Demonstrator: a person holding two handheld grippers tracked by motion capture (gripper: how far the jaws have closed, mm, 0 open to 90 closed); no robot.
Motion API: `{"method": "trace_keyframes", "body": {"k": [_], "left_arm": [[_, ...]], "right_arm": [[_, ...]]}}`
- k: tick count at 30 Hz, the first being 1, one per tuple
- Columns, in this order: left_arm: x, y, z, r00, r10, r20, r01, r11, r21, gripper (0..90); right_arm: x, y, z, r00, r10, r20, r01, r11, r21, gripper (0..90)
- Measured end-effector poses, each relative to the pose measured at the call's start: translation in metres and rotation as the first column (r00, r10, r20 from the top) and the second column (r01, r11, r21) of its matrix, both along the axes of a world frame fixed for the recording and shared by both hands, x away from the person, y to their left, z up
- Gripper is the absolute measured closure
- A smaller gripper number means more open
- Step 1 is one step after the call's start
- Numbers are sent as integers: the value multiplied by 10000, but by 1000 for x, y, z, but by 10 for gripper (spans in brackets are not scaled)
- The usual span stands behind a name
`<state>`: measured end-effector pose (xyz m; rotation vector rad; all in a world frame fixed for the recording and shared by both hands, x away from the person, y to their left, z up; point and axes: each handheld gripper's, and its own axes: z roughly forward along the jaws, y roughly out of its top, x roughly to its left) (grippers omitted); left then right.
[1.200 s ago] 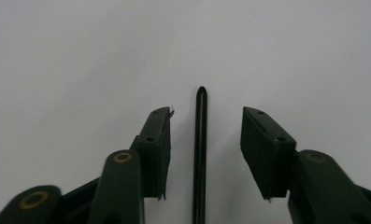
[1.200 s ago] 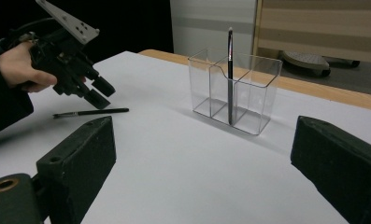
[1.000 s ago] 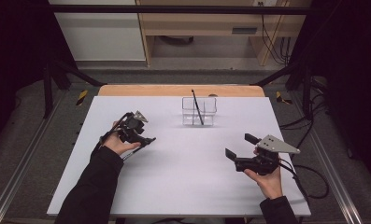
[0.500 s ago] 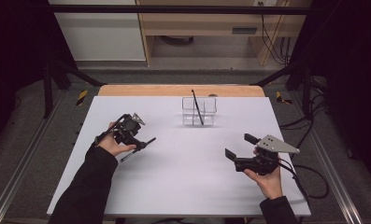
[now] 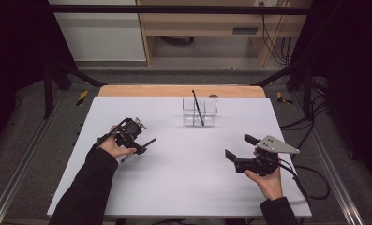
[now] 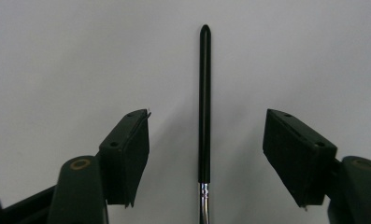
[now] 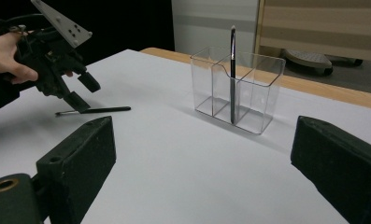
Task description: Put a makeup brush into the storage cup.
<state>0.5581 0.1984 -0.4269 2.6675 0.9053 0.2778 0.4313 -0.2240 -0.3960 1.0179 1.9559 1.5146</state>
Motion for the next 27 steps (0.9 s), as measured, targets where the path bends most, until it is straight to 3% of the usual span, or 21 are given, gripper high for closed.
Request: {"method": "trace_keyframes", "body": {"k": [10, 27], "left_arm": [[3, 3, -11, 9974, 171, -705, -155, 9996, 223, 478], [3, 4, -16, 9935, 122, -1134, -92, 9996, 269, 662]], "right_arm": [[0, 1, 0, 10000, 63, -71, -63, 10000, -24, 71], [0, 2, -1, 9999, 79, -85, -80, 10000, -39, 70]]}}
